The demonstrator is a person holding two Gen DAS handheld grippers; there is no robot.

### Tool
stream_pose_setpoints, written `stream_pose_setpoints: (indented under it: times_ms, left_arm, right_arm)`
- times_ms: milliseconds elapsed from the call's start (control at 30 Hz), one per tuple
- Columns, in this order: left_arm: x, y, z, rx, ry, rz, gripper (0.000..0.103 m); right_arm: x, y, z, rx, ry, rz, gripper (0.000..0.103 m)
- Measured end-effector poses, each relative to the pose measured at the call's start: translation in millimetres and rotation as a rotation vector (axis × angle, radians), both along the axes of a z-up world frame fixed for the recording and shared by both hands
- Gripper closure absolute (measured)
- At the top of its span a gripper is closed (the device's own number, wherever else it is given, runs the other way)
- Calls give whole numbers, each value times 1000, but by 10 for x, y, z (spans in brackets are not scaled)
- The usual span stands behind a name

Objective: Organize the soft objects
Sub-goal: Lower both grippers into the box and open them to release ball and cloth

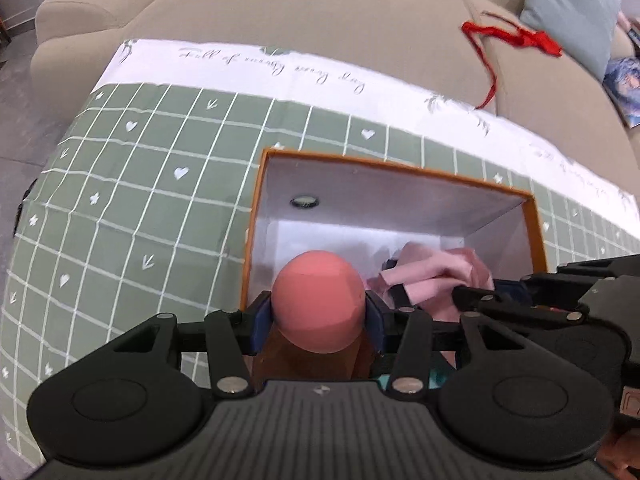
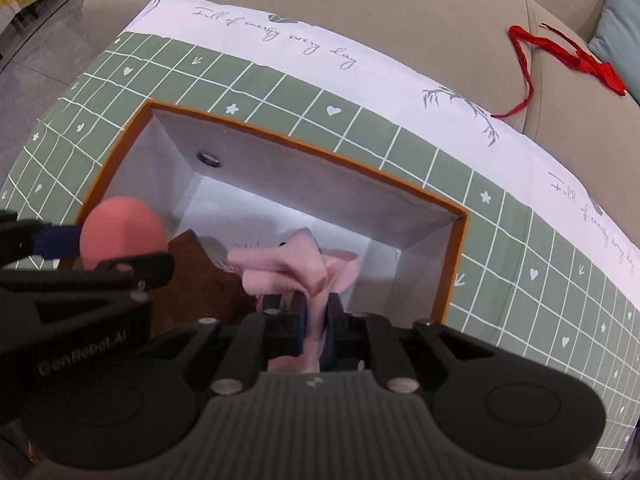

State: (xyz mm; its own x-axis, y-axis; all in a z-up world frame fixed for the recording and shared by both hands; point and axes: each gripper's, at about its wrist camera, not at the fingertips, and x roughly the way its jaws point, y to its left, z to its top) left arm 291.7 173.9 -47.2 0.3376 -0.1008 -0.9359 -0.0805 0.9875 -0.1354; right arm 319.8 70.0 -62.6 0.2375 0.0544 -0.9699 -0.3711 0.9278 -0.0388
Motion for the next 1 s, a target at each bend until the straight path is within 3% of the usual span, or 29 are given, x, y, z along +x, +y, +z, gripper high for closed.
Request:
stream_pose_setpoints:
  times_ms: [67,133,267,367,467,600,733,867,1000]
  left_arm:
    - [11,14,-5,-15,4,-1,45]
    - [9,36,18,-24,13,5,44]
    - [-13,115,58,-48,13,13,33]
    - [4,167,86,-95,41,33,26]
    - [-9,144,180,-80,25,24,22]
    - [-35,115,319,-84,6,16,21]
    - [-69,106,480,-145,-7,13,21]
    - [-108,26,685,-163,-84,-39,20]
    - [-196,-82,922,-112,-199,-31,20]
  right_arm:
    - [15,-12,10,3,-7,-2,90]
    - [29,-35,27,10,-20,-6,80]
    - [31,-96,52,48,-18,-14,63]
    - [44,-152,71,86,-14,-12,62]
    - [44,-187,105,105,-15,-12,62]
    - [26,-216,164,122,-26,11,62]
    - [-11,-236,201,140,-28,35,62]
    - [-80,-237,270,164,-50,59,60]
    - [-167,-248,380,164,-97,71,57]
